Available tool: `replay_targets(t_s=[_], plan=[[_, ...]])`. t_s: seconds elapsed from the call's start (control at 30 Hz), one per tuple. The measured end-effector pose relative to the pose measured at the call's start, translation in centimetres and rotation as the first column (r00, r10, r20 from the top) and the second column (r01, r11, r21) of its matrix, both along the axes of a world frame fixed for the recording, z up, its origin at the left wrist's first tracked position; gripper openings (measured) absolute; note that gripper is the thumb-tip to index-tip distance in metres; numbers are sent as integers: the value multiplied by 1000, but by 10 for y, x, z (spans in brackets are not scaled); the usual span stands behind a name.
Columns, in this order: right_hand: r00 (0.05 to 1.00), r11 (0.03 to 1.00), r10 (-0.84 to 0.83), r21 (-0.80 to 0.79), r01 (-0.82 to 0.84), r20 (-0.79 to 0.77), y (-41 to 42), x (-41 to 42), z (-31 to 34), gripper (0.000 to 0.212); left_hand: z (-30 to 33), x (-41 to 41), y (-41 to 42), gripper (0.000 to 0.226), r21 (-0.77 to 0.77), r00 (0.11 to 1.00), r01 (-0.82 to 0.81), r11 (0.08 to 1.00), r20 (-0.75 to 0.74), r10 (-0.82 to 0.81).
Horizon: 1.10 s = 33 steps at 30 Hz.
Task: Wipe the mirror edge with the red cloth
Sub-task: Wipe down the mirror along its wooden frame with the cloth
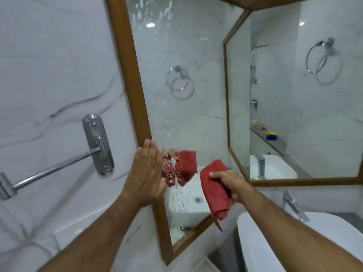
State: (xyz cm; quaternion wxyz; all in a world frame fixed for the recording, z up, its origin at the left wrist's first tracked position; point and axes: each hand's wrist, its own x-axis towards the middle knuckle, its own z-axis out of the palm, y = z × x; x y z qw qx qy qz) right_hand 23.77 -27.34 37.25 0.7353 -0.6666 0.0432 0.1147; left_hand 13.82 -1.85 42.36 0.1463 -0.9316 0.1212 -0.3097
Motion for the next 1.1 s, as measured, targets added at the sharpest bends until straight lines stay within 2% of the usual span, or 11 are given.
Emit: replay_targets(t_s=[0.1,0.2,0.27,0.37,0.47,0.6,0.67,0.83,0.9,0.97,1.1], plan=[[989,962,-122,254,98,80,16,19,81,22,91,8,9,87,67,992,2,998,129,-11],[951,856,-254,498,136,178,31,29,170,5,180,13,23,89,159,973,-25,987,230,-12],[903,789,-333,605,110,270,44,33,226,9,238,14,33,87,246,963,-77,966,269,8],[750,776,-490,614,144,444,60,34,297,21,314,12,44,82,427,944,-206,880,325,63],[556,835,-541,482,265,632,71,40,346,41,358,8,55,107,413,913,-316,854,379,155],[455,928,-314,167,334,833,99,71,376,38,369,14,59,140,436,911,-361,825,355,211],[388,884,-225,20,467,894,118,79,385,44,370,16,58,145,417,911,-356,837,356,210],[93,870,-82,26,492,992,144,65,411,44,376,23,57,152,410,898,-365,836,393,199],[-76,882,2,34,470,997,149,57,394,21,375,20,52,154,401,895,-369,839,398,203],[-216,901,145,-39,432,965,150,54,359,14,373,17,49,155,385,880,-389,837,424,214],[-330,809,479,-263,526,814,111,70,317,12,364,9,42,151,298,849,-454,839,431,306]])
